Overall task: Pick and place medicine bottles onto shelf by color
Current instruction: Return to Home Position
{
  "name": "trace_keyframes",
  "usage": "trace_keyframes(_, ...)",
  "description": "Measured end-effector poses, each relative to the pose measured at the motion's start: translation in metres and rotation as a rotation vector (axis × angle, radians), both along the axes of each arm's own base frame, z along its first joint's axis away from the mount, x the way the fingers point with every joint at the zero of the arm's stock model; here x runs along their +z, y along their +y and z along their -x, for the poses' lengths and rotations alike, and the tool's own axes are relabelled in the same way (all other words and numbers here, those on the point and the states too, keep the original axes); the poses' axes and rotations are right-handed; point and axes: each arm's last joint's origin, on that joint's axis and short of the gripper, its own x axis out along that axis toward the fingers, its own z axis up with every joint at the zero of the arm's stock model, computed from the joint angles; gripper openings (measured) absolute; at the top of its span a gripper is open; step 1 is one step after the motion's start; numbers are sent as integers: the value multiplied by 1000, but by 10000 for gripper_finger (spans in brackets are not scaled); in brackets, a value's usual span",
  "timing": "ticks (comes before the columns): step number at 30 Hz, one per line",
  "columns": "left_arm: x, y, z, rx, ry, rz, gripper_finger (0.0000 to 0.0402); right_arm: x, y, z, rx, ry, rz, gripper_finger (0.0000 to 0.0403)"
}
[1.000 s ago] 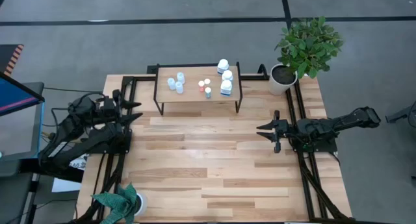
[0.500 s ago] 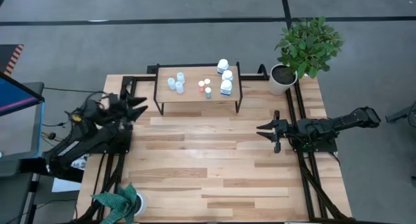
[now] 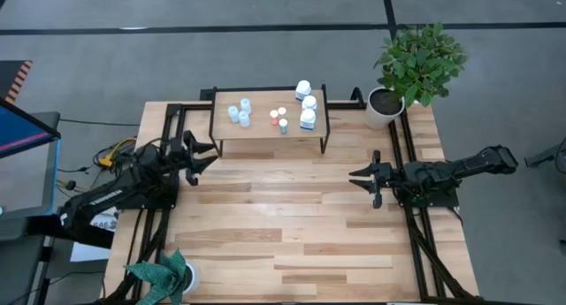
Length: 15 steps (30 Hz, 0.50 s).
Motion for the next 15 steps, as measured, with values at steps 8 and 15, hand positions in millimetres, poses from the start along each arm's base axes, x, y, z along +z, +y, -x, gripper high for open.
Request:
trace_keyframes(8,-10,-8,-6,142,128,-77,196,0,0,0,0,0,0,123)
trace_keyframes(15,-12,-8,-8,233,165,-112,197,0,0,0,0,0,0,123)
